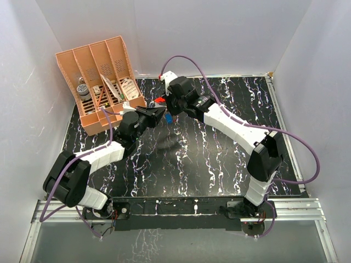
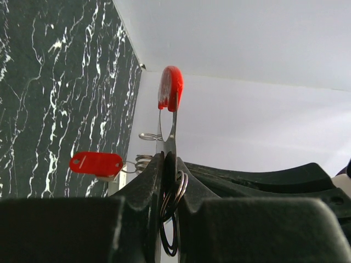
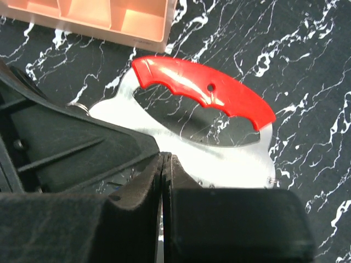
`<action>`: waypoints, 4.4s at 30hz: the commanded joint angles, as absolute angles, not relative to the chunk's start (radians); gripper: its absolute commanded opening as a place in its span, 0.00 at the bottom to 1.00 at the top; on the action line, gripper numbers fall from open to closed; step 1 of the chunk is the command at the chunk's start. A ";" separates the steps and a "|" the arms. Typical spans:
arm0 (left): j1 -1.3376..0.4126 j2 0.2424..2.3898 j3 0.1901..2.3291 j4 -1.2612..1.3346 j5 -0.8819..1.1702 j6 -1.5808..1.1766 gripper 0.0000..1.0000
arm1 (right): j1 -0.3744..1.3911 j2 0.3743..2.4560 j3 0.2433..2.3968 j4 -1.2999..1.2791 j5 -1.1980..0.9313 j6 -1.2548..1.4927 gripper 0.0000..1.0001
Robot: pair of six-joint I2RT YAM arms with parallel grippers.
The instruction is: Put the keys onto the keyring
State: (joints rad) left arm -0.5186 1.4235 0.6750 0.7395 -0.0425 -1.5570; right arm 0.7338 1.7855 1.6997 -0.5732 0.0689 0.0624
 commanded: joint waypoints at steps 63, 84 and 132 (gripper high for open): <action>-0.518 1.445 0.666 1.012 0.069 -1.717 0.00 | 0.733 1.262 0.971 0.198 0.035 0.212 0.25; -0.518 1.433 0.655 1.004 0.067 -1.715 0.00 | 0.723 1.287 1.054 0.147 0.090 0.209 0.24; -0.518 1.454 0.680 0.947 0.090 -1.736 0.00 | 0.650 1.398 1.153 -0.008 -0.103 0.247 0.28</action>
State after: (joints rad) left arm -0.5224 1.4673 0.6525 0.9119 0.0689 -1.7229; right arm 0.6514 1.4006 1.1076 -0.0505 -0.1249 0.2466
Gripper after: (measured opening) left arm 0.065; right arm 0.282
